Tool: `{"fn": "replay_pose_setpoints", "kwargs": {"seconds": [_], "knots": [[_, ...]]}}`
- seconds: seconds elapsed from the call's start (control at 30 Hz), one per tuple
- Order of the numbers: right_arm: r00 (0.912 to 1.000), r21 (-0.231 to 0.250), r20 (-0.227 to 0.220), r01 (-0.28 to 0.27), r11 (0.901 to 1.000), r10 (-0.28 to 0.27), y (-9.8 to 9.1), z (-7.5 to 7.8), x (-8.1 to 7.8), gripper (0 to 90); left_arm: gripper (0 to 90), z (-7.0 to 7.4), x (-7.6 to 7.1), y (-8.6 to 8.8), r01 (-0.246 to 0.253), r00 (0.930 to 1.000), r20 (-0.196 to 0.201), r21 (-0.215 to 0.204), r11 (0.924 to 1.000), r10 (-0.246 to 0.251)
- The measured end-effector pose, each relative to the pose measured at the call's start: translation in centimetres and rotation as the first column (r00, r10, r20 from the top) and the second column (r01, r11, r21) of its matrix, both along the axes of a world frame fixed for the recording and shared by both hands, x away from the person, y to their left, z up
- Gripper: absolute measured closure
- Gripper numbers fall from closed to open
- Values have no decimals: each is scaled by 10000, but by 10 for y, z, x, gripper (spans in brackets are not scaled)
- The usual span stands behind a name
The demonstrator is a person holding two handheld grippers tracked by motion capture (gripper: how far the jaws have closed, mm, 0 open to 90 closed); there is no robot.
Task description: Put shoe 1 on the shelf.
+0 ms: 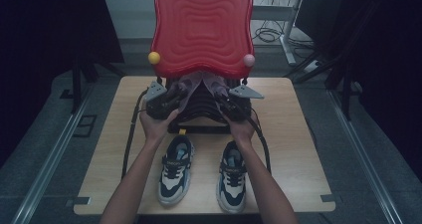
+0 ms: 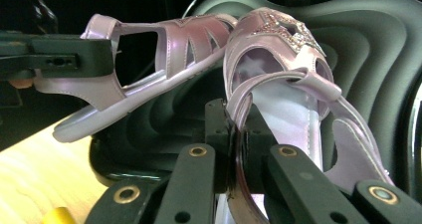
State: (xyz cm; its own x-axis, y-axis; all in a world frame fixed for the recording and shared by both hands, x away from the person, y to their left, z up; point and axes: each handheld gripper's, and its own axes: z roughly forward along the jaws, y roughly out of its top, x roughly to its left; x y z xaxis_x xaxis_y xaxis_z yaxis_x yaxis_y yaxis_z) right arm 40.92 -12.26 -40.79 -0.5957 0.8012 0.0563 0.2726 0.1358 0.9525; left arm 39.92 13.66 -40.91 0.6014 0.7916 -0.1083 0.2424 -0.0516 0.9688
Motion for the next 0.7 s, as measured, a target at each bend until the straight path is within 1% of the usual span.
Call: {"fn": "replay_pose_setpoints", "kwargs": {"seconds": [0.23, 0.3, 0.33, 0.43, 0.57, 0.7], "knots": [[9999, -293, 151, 88, 9995, -84, 3, -4, 4, 855, 860, -6, 5, -3, 23, 9999, 116, 159, 9999, -25], [9999, -315, 127, 60, 9995, -56, 4, -5, 5, 855, 859, -7, 6, -3, 8, 9999, 157, 174, 9998, -10], [9998, -363, 187, 75, 9993, -69, 4, -5, 6, 855, 860, -8, 6, -3, 17, 9998, 199, 174, 9998, -20], [9997, -374, 213, 99, 9992, -91, 5, -7, 7, 855, 859, -10, 6, -4, 9, 9995, 310, 275, 9996, -18], [9996, -570, 282, 91, 9983, -75, 5, -9, 8, 855, 858, -15, 6, -5, 55, 9995, 309, 355, 9994, -66], [9998, -680, 170, 64, 9977, -52, 5, -11, 7, 852, 856, -21, 5, -5, 125, 9997, 223, 375, 9992, -133]]}}
